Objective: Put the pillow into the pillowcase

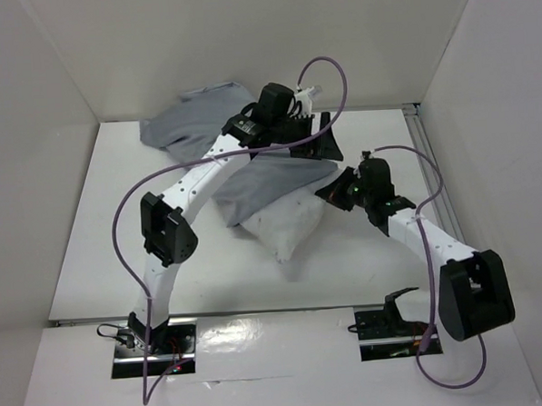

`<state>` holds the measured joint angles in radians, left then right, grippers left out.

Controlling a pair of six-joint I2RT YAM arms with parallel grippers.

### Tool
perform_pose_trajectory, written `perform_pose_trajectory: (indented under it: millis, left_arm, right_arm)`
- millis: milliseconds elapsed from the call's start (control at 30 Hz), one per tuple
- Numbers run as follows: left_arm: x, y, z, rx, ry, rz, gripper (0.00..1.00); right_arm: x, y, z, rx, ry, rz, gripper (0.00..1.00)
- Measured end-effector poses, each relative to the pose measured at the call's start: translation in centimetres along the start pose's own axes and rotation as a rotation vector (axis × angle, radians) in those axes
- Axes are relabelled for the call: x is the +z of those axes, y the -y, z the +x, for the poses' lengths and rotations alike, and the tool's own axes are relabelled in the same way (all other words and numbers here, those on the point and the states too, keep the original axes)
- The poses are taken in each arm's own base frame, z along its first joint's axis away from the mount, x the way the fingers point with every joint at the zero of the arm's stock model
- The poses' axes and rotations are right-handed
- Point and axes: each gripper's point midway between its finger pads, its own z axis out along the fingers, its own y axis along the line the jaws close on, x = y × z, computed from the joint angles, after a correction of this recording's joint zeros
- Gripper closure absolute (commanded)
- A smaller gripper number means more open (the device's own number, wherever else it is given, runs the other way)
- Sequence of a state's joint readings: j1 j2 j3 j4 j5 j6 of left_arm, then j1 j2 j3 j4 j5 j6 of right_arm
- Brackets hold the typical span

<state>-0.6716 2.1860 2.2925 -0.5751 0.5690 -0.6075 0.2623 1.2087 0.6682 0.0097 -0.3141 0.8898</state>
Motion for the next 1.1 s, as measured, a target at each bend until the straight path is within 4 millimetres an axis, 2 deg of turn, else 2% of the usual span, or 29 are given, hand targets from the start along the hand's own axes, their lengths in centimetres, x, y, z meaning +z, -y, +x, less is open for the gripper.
perform_pose_trajectory:
  millis: [100, 133, 167, 200, 233, 267, 300, 400, 467, 500, 533, 633, 700, 800, 833, 900, 1100]
  left_arm:
    - [-2.1, 1.6, -0.4, 0.035, 0.038, -0.020, 0.00]
    - [-3.3, 2.5, -0.9, 0.063, 0.065, -0.025, 0.00]
    - [-4.7, 3.5, -1.4, 0.087, 0.096, -0.031, 0.00]
    - [-6.3, 4.5, -1.9, 0.122, 0.132, -0.037, 0.00]
    - [-8.3, 5.5, -2.5, 0.153, 0.183, -0.053, 0.00]
    - [-10.2, 6.3, -2.9, 0.179, 0.222, -0.070, 0.00]
    - [-12.1, 6.8, -3.1, 0.213, 0.269, -0.093, 0.00]
    - [-17.1, 6.7, -2.2, 0.268, 0.367, -0.173, 0.14]
    - [-19.0, 4.8, -0.6, 0.271, 0.411, -0.245, 0.24]
    - [-19.5, 3.1, 1.0, 0.256, 0.405, -0.293, 0.25]
    - [-19.6, 1.0, 2.9, 0.235, 0.386, -0.344, 0.25]
    - [-18.1, -5.6, 9.4, 0.147, 0.283, -0.475, 0.12]
    - [-16.6, -10.4, 14.9, 0.070, 0.175, -0.573, 0.06]
    - [-15.3, -14.9, 21.7, -0.011, 0.052, -0.678, 0.02]
    - [-15.0, -15.7, 22.9, -0.028, 0.033, -0.699, 0.02]
    - [-14.1, -16.8, 23.7, -0.040, 0.029, -0.726, 0.04]
    - [-11.5, -19.3, 21.4, -0.045, 0.163, -0.745, 0.07]
  right_arm:
    - [0.9, 1.5, -2.5, 0.008, 0.054, 0.059, 1.00]
    - [1.1, 1.9, -3.2, 0.009, 0.063, 0.073, 0.96]
    - [1.4, 2.1, -4.0, 0.008, 0.069, 0.079, 0.77]
    - [1.6, 2.2, -4.8, 0.005, 0.070, 0.080, 0.66]
    - [1.8, 2.2, -5.6, -0.001, 0.068, 0.081, 0.47]
    - [1.8, 2.1, -6.6, -0.007, 0.067, 0.081, 0.23]
    - [1.9, 1.8, -7.6, -0.020, 0.069, 0.079, 0.18]
    - [1.2, 0.7, -10.6, -0.092, 0.094, 0.104, 0.07]
    - [-0.2, -0.1, -12.2, -0.137, 0.134, 0.116, 0.06]
    - [-1.1, -0.3, -12.5, -0.155, 0.152, 0.121, 0.06]
    - [-2.1, -0.5, -12.5, -0.165, 0.163, 0.129, 0.05]
    - [-5.4, -0.7, -12.1, -0.190, 0.213, 0.132, 0.05]
    - [-7.0, -0.5, -11.1, -0.196, 0.223, 0.140, 0.04]
    - [-7.7, 0.6, -9.4, -0.188, 0.188, 0.166, 0.04]
    - [-7.7, 1.1, -8.9, -0.182, 0.168, 0.177, 0.04]
    - [-7.5, 2.1, -7.8, -0.172, 0.129, 0.199, 0.04]
    - [-7.4, 4.1, -5.1, -0.139, 0.035, 0.232, 0.04]
